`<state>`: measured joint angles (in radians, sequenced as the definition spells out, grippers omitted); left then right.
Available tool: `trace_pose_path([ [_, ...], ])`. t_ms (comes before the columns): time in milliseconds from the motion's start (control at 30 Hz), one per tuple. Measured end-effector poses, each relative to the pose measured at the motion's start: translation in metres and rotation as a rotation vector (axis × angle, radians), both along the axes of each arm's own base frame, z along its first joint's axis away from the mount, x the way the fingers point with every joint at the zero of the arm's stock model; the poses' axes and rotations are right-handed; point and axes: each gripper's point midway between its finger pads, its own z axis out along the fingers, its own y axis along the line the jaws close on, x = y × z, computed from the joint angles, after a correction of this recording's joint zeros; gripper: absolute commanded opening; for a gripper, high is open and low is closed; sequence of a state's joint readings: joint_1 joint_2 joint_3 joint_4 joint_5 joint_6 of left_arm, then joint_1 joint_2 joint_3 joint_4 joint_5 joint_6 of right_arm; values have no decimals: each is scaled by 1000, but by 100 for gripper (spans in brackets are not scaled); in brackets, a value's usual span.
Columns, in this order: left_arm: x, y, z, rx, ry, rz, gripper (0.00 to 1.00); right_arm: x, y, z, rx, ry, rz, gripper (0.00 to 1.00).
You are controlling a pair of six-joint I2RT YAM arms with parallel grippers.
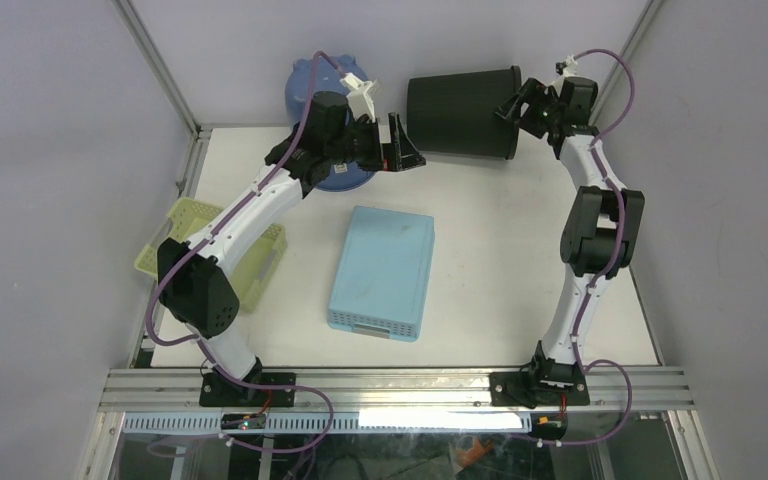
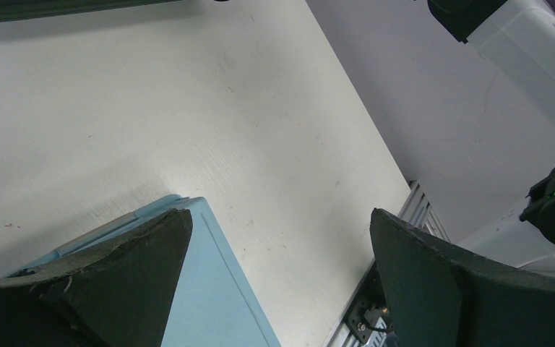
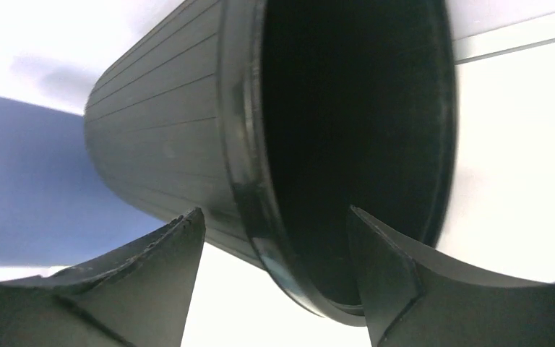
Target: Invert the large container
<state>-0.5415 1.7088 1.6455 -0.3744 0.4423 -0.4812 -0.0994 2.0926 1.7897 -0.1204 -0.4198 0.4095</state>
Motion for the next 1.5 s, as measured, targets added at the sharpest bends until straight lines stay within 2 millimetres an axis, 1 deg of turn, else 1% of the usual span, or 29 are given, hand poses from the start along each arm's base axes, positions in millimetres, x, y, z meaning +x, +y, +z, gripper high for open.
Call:
trace_pose_path([
  [100, -1, 1, -7, 13, 8, -2, 99, -3, 13, 5, 39, -20, 67, 62],
  [167, -2, 2, -10, 20, 12, -3, 99, -7, 21, 10, 66, -44, 97, 50],
  [200, -2, 2, -10, 23, 11, -4, 99, -12, 24, 10, 81, -42, 107, 40],
  [300, -1, 2, -11, 29, 1, -6, 99, -39, 35, 4, 131, -15, 129, 20],
  [367, -1, 3, -12, 33, 0, -7, 99, -63, 46, 1, 156, 8, 153, 7],
  [433, -2, 3, -16, 40, 3, -9, 99, -81, 57, 12, 163, -9, 181, 0],
  [500, -3, 4, -21, 49, 7, -12, 99, -99, 66, 26, 178, -22, 186, 0],
  [600, -6, 5, -25, 57, 14, -17, 99, -129, 71, 41, 186, -28, 179, 0],
  [667, -8, 5, -24, 55, 17, -27, 99, -152, 70, 42, 193, -16, 155, 0],
  [800, -9, 4, -22, 48, 19, -37, 99, -198, 68, 35, 219, 14, 113, 0],
  [933, 1, 3, -9, 13, 24, -24, 99, -229, 70, 31, 262, 39, 94, 0],
  [1033, 10, -2, -2, -11, 23, -41, 99, -248, 68, 22, 266, 77, 57, 26],
  [1100, 15, -4, -7, -16, 37, -50, 99, -261, 63, 16, 249, 109, 22, 52],
  [1133, 17, -4, -10, -14, 45, -51, 99, -267, 60, 14, 234, 123, 4, 60],
  [1200, 20, -6, -20, -8, 67, -55, 99, -279, 56, 11, 211, 144, -28, 71],
  [1267, 25, -10, -28, -4, 84, -60, 99, -290, 51, 10, 187, 159, -51, 74],
  [1367, 32, -14, -36, -2, 100, -58, 99, -300, 48, 9, 172, 176, -72, 76],
  [1500, 46, -23, -41, -7, 103, -59, 99, -302, 46, 14, 178, 195, -92, 75],
])
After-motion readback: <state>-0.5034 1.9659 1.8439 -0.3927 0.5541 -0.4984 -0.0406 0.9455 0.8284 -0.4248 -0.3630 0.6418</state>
